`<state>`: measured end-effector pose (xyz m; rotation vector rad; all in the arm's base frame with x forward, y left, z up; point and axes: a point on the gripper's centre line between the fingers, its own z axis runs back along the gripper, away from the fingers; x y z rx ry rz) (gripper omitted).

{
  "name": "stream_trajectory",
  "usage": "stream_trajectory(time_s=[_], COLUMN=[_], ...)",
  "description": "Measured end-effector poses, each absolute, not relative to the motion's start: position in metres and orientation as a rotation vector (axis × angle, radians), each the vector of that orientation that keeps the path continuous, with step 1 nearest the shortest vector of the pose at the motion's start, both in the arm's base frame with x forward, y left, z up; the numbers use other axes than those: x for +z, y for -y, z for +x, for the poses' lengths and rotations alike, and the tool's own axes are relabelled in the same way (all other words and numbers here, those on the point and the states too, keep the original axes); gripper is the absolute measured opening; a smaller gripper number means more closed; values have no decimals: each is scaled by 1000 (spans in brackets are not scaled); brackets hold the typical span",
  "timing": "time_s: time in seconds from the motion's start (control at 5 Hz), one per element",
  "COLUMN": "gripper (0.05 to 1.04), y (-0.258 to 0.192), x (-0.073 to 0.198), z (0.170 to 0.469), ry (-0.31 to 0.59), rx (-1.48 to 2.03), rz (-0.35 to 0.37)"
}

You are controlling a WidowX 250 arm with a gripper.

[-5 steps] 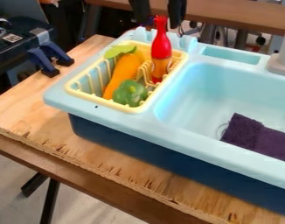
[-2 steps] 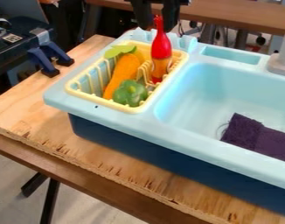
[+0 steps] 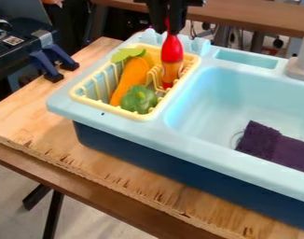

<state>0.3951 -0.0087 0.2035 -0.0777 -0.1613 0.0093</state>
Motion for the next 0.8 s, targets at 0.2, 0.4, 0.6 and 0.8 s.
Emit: stream_trajectory(time_s=[0.2,0.4,0.6,0.8], gripper=[332,332,332,332], y=[11,31,85,121], x=[204,254,286,298], z=[393,398,392,386], ry=[149,247,315,356], rx=[8,-13,-77,-158], rz=[-92,-25,-32,-57])
